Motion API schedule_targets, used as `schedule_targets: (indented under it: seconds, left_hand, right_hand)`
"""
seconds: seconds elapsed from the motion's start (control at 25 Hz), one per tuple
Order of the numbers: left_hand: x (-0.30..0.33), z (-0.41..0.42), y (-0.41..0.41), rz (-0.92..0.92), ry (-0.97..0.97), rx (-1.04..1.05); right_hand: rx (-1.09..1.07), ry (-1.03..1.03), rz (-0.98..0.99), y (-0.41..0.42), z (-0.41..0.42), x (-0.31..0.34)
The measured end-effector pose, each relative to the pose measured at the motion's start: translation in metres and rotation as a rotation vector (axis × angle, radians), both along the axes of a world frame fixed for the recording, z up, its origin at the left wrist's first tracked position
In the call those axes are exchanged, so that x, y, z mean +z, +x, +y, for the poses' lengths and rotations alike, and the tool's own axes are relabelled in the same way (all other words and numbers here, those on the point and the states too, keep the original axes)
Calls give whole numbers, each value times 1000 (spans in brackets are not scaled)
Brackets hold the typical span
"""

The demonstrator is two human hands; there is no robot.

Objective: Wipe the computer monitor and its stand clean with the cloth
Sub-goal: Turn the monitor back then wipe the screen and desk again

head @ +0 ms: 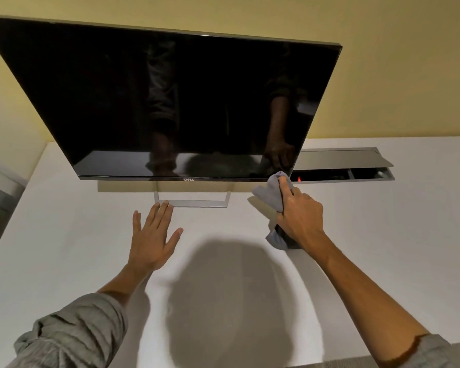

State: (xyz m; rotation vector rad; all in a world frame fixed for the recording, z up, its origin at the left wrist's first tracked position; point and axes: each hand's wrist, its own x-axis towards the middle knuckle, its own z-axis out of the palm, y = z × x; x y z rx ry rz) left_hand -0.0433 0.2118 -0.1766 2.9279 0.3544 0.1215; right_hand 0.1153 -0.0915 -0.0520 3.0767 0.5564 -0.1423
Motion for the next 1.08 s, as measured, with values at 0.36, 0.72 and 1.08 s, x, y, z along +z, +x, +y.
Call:
schedule_targets:
  seconds: [0.36, 0.72, 1.08]
  left_hand:
    - [-1, 1, 2, 19, -44, 69]
    - [-3, 5, 1, 44, -58, 63]
    - [-3, 20, -4, 65, -45, 13]
  right_hand:
    - [-89, 276, 42, 6, -21, -18]
    - [-338, 694, 415, -2, 25, -26]
    - [193, 262, 61, -33, 101, -7]
